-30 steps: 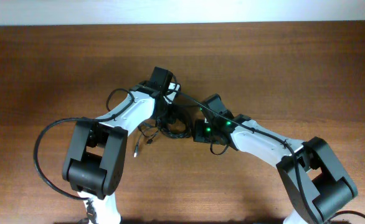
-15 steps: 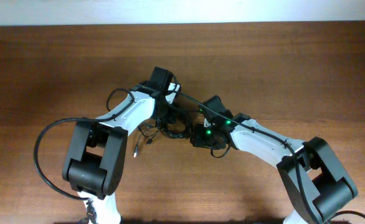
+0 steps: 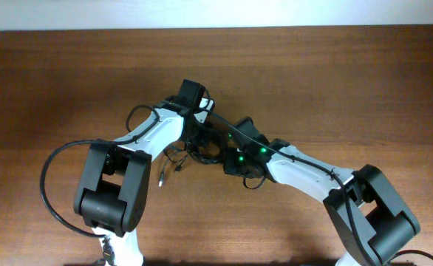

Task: Untangle cables

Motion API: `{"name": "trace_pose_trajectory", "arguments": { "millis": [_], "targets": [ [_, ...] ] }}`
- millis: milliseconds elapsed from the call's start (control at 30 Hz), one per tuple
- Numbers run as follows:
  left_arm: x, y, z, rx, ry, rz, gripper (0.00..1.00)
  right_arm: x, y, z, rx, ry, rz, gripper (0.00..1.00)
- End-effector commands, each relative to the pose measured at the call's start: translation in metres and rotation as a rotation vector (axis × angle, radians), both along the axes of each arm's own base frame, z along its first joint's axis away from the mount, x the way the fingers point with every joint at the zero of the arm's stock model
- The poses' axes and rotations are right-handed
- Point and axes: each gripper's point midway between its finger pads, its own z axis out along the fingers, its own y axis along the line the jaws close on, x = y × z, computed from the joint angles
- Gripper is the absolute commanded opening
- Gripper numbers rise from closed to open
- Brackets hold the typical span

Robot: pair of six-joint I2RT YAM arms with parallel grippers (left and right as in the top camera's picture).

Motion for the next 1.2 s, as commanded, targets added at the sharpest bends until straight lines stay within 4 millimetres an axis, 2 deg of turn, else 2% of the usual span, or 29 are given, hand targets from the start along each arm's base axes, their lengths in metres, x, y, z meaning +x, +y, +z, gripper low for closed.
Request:
{"name": "trace_pose_trajectory", "arguments": {
  "millis": [0, 233, 400, 467, 500, 533, 567, 733, 833, 867, 900, 1067, 1100, 1167],
  "targets": [
    [-0.004, 0.004, -0.016, 0.018, 0.035, 0.010, 0.38, -0.003, -0.025, -0.027, -0.124, 0.020, -0.094, 0.36],
    [-0.004, 0.004, -0.016, 0.018, 0.035, 0.010, 0.38, 0.007, -0.038, -0.028, -0.177, -0.014, -0.209, 0.35],
    [-0.004, 0.004, -0.015, 0.018, 0.035, 0.010, 0.38, 0.008, -0.043, -0.040, -0.208, -0.011, -0.225, 0.34],
    [-0.004, 0.004, -0.016, 0.018, 0.035, 0.010, 0.38, 0.014, -0.051, -0.039, -0.248, -0.047, -0.245, 0.34],
    [-0.004, 0.004, -0.016, 0.019, 0.036, 0.010, 0.34, 0.017, -0.053, -0.038, -0.261, -0.065, -0.253, 0.34],
    [-0.004, 0.004, -0.016, 0.019, 0.036, 0.010, 0.24, 0.020, -0.055, -0.037, -0.273, -0.083, -0.261, 0.32],
    [-0.004, 0.004, -0.016, 0.018, 0.035, 0.010, 0.21, 0.022, -0.058, -0.037, -0.283, -0.094, -0.267, 0.30],
    [-0.004, 0.004, -0.016, 0.019, 0.035, 0.011, 0.22, 0.033, -0.065, -0.032, -0.321, -0.159, -0.297, 0.25],
    [-0.004, 0.004, -0.016, 0.019, 0.035, 0.011, 0.21, 0.032, -0.066, -0.032, -0.335, -0.156, -0.273, 0.23],
    [-0.004, 0.004, -0.016, 0.019, 0.035, 0.011, 0.14, 0.032, -0.066, -0.031, -0.345, -0.151, -0.261, 0.22],
    [-0.004, 0.004, -0.016, 0.019, 0.035, 0.011, 0.12, 0.032, -0.066, -0.028, -0.360, -0.147, -0.237, 0.22],
    [-0.004, 0.004, -0.016, 0.020, 0.035, 0.012, 0.14, 0.032, -0.066, -0.011, -0.419, -0.108, -0.177, 0.23],
    [-0.004, 0.004, -0.016, 0.020, 0.035, 0.012, 0.15, 0.033, -0.063, -0.010, -0.412, -0.113, -0.149, 0.24],
    [-0.004, 0.004, -0.016, 0.020, 0.035, 0.012, 0.15, 0.034, -0.041, -0.010, -0.340, -0.126, 0.008, 0.31]
  ]
}}
